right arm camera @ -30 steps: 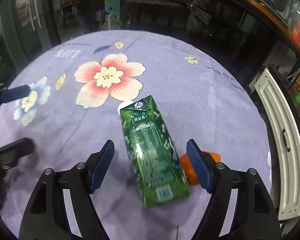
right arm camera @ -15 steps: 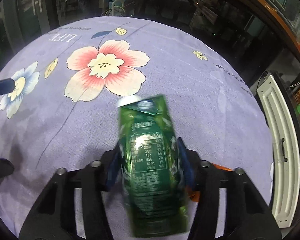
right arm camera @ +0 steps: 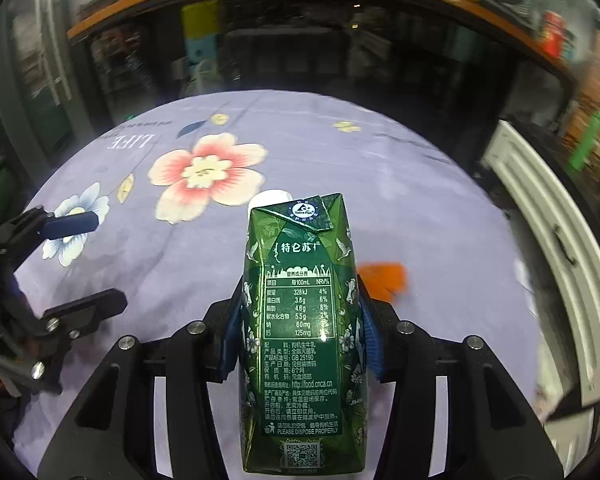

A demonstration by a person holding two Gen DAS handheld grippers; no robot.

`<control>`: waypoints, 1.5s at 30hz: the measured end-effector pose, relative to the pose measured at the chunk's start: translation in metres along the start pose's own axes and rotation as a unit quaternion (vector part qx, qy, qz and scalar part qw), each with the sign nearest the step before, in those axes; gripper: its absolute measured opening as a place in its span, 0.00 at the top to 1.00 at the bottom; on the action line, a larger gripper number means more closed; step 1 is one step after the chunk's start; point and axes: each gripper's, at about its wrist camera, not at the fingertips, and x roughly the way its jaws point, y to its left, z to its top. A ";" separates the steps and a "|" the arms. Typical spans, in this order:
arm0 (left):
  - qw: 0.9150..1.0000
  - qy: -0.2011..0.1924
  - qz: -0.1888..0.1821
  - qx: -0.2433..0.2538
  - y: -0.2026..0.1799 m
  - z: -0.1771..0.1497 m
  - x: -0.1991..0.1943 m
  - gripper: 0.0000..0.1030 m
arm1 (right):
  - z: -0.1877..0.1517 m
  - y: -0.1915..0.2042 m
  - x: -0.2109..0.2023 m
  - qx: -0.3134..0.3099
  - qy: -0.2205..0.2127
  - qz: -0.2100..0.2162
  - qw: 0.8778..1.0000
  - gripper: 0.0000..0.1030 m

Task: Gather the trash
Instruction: 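Grasp the orange foam net with the left gripper while the right holds the carton, then carry the carton and orange net over the black bin with both grippers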

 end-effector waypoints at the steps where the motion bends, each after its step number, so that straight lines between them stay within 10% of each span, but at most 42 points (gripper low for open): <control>1: 1.000 0.003 -0.006 0.004 -0.004 0.000 0.002 0.07 | -0.005 -0.005 -0.006 0.004 -0.001 -0.004 1.000 0.52; 23: 0.991 0.096 -0.033 0.087 -0.113 0.053 0.111 0.14 | -0.109 -0.068 -0.084 0.081 -0.042 -0.024 0.996 0.52; 45: 0.989 0.092 -0.009 0.115 -0.134 0.048 0.126 0.70 | -0.135 -0.072 -0.102 0.124 -0.062 -0.024 0.990 0.52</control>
